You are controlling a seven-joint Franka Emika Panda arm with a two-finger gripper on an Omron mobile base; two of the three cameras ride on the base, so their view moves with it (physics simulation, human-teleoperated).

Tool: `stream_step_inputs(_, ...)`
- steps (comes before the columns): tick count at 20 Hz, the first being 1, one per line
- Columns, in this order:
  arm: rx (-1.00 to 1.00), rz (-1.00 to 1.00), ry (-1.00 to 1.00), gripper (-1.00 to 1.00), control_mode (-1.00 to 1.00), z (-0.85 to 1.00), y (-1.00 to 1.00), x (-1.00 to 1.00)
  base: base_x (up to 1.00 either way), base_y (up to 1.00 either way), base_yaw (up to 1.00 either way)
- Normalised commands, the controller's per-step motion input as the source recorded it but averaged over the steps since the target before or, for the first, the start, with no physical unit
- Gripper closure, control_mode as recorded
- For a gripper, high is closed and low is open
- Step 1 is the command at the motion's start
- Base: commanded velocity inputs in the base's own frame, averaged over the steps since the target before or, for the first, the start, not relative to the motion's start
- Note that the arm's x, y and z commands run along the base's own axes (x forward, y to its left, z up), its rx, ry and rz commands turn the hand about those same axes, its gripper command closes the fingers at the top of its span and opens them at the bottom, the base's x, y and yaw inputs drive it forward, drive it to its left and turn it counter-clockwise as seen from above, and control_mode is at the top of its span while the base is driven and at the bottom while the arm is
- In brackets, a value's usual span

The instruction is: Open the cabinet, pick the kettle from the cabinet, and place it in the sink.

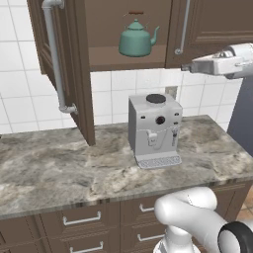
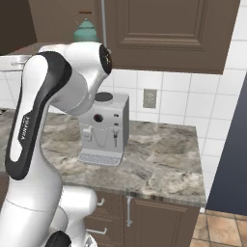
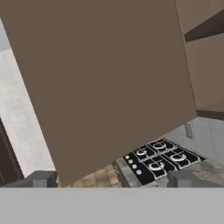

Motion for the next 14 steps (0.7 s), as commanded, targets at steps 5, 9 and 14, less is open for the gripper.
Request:
stream_step_inputs(5,-0.05,-0.46,0.01,-1.0,-1.0,0.09,-0.41,0.0,0.0,0.0,0.0)
stream_step_inputs(9,-0.07,-0.52,0.01,-1.0,-1.0,0.07,-0.36,0.0,0.0,0.0,0.0)
stream_step_inputs(14,-0.14,-0.57,0.04,-1.0,-1.0,0.02,-0.3,0.06,0.0,0.0,0.0)
